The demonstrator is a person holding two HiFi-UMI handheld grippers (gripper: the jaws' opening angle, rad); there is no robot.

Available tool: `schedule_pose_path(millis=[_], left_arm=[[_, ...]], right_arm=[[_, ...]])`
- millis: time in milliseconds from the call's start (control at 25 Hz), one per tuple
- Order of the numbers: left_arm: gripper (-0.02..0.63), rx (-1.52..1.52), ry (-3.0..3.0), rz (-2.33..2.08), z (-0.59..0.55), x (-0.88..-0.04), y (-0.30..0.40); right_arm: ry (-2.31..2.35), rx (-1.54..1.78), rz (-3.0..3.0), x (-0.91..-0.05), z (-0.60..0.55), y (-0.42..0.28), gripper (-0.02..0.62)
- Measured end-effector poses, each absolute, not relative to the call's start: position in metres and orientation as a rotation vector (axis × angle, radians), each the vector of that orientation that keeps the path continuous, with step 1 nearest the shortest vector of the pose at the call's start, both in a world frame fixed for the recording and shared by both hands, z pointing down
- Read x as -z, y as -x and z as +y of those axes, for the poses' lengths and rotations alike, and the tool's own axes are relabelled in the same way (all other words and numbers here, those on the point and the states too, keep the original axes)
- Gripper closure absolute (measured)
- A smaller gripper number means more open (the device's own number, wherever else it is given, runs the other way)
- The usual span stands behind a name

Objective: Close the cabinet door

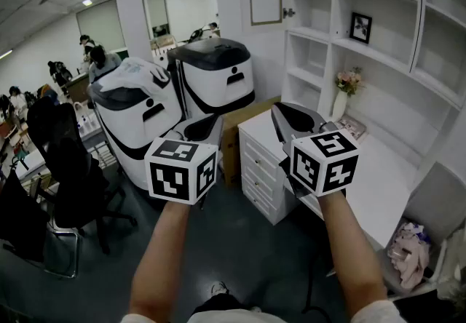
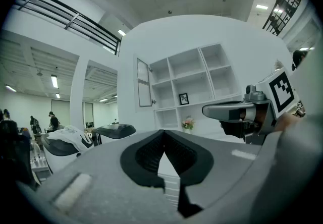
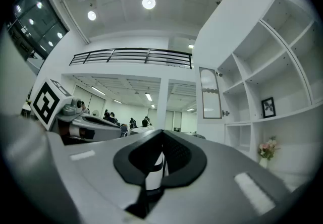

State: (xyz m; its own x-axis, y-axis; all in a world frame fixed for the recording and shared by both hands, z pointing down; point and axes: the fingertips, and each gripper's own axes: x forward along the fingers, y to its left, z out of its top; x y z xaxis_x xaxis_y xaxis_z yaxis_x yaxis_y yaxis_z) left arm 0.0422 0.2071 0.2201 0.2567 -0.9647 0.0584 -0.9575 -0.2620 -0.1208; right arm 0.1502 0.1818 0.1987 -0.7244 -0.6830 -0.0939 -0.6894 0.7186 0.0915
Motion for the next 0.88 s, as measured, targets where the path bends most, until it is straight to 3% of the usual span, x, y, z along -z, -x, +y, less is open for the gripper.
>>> schedule_pose_path(millis=[240, 880], left_arm=[[0.607, 0.180, 2.443, 1.875, 0.200, -0.222, -0.035], [0.607, 0.167, 2.478, 1.811, 0.123, -0.221, 0.003]], right_arm=[[1.155, -0.171, 2.857, -0.201, 0.175, -0.144, 0.594], [1.260, -0.203, 2.823, -0.197, 0.105, -0.111, 0.512]])
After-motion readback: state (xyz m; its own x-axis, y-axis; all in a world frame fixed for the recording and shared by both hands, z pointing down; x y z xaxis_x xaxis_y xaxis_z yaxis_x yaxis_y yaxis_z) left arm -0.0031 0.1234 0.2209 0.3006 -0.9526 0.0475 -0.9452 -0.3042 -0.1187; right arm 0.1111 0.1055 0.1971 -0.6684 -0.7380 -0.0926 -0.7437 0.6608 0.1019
